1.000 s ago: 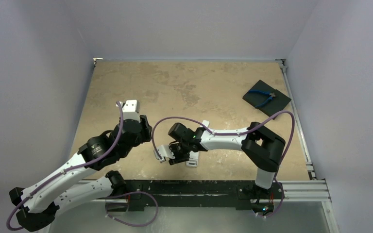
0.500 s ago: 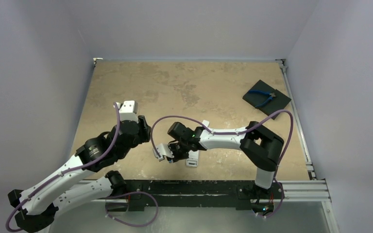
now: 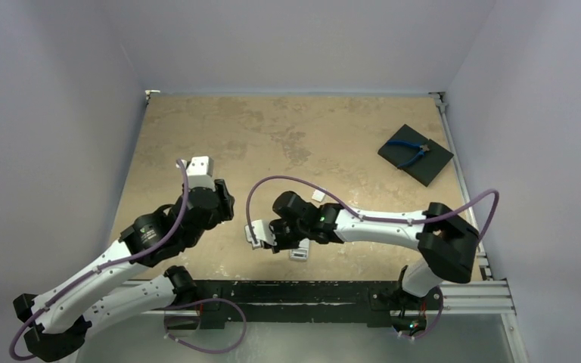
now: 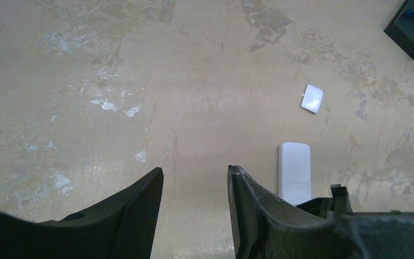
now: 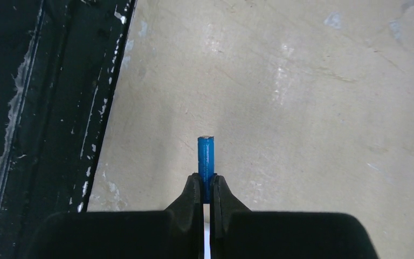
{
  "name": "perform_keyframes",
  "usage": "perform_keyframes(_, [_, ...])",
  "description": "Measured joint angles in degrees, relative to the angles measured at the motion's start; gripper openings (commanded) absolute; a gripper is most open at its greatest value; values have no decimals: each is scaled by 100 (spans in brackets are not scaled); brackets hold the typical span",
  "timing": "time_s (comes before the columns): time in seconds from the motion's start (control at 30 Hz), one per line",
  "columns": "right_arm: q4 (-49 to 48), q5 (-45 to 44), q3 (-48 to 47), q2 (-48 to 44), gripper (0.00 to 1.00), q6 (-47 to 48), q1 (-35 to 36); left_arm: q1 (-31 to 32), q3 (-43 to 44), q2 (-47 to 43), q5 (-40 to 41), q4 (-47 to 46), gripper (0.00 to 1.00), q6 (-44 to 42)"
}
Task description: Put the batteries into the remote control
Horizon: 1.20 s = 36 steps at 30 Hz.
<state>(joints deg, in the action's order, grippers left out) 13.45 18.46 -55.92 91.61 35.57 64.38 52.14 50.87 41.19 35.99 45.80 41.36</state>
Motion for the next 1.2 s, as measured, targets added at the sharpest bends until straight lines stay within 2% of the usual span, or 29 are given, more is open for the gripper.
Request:
perform_keyframes(0.3, [184,-557,243,-1038,0,-713,85,0,-46,308,-37,-4,47,94])
perform_keyframes(0.47, [468,-907,382,-1488,0,-1182,85,0,-428,450,-356,-225,47,262])
perform_keyframes(0.83, [1316,-1919,529,-1513,0,-2031,116,0,-1425,1038,-1517,-1344,47,636])
perform_keyframes(1.2, [1617,-2138,529,-1102,0,-2142,125,0,-2017,1523,-2282,-2275,46,918])
